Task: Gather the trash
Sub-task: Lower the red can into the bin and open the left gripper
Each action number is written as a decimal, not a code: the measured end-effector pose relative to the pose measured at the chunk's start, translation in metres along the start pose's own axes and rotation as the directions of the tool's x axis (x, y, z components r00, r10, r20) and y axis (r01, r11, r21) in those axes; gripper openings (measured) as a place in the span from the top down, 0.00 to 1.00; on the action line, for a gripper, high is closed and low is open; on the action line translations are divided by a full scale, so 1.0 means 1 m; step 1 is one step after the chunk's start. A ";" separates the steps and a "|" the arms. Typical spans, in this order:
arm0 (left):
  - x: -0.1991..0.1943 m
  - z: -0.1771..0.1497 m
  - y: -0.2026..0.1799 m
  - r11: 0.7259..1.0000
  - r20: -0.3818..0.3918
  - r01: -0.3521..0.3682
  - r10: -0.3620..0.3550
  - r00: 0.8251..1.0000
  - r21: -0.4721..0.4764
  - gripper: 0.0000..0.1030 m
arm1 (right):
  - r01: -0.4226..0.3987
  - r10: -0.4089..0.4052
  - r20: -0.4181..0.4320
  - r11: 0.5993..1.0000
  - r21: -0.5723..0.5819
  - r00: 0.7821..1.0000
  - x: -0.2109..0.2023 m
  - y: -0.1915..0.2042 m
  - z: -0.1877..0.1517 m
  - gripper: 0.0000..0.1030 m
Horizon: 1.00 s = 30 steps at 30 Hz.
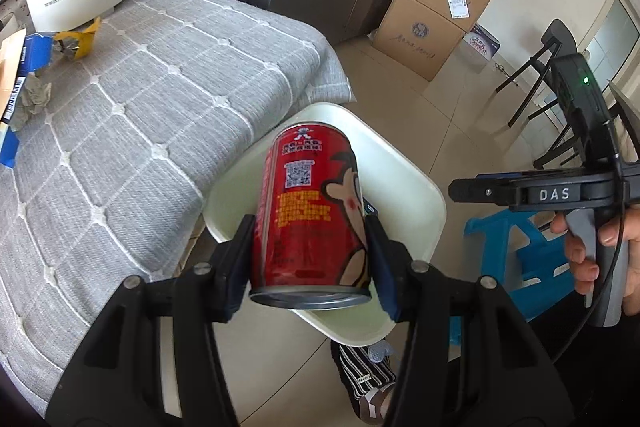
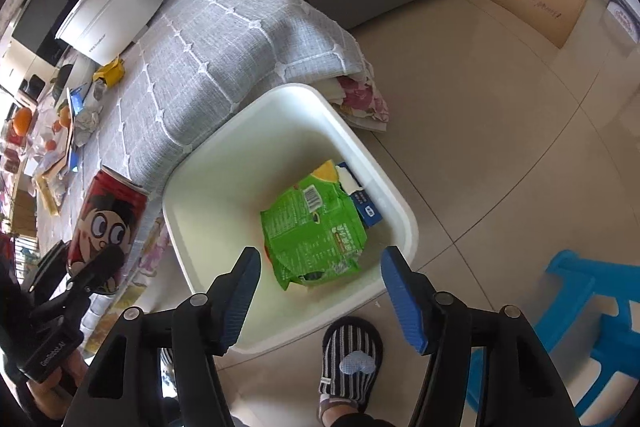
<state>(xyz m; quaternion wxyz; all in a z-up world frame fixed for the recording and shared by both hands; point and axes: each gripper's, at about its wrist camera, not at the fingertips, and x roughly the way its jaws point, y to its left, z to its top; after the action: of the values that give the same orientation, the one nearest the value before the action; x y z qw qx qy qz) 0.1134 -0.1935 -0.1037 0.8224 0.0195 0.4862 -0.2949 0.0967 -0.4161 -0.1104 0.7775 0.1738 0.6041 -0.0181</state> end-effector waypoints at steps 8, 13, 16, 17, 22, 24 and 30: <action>0.020 -0.002 -0.013 0.997 -0.037 -0.036 0.039 0.999 0.070 0.33 | 0.011 -0.012 0.025 0.999 0.040 1.000 -0.012 -0.021 -0.002 0.33; 0.012 -0.002 -0.004 0.994 -0.012 -0.096 0.096 0.995 0.044 0.13 | 0.013 -0.014 0.034 0.999 0.041 0.999 -0.016 -0.023 -0.004 0.32; 0.005 -0.003 0.008 0.991 -0.008 -0.133 0.133 0.991 0.016 0.04 | 0.014 -0.015 0.036 0.999 0.038 0.999 -0.016 -0.022 -0.003 0.32; 0.001 -0.004 0.012 0.989 0.000 -0.146 0.146 0.989 0.009 0.03 | 0.014 -0.016 0.038 0.999 0.037 0.999 -0.016 -0.021 -0.003 0.32; -0.016 -0.009 0.031 0.983 0.022 -0.181 0.181 0.983 -0.029 0.01 | 0.024 -0.025 0.042 0.999 0.022 0.999 -0.016 -0.012 -0.002 0.30; -0.024 -0.011 0.040 0.982 0.030 -0.183 0.185 0.982 -0.055 0.01 | 0.026 -0.027 0.043 1.000 0.014 0.999 -0.016 -0.007 -0.001 0.30; -0.050 -0.019 0.070 0.971 0.055 -0.198 0.207 0.977 -0.137 0.01 | 0.028 -0.027 0.050 0.999 -0.017 0.998 -0.014 0.016 0.003 0.27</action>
<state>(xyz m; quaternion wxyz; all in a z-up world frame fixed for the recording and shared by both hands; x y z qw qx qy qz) 0.1160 -0.1068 -0.0910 0.8640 0.0051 0.4712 -0.1773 0.0998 -0.4044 -0.0925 0.7935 0.1583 0.5870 -0.0277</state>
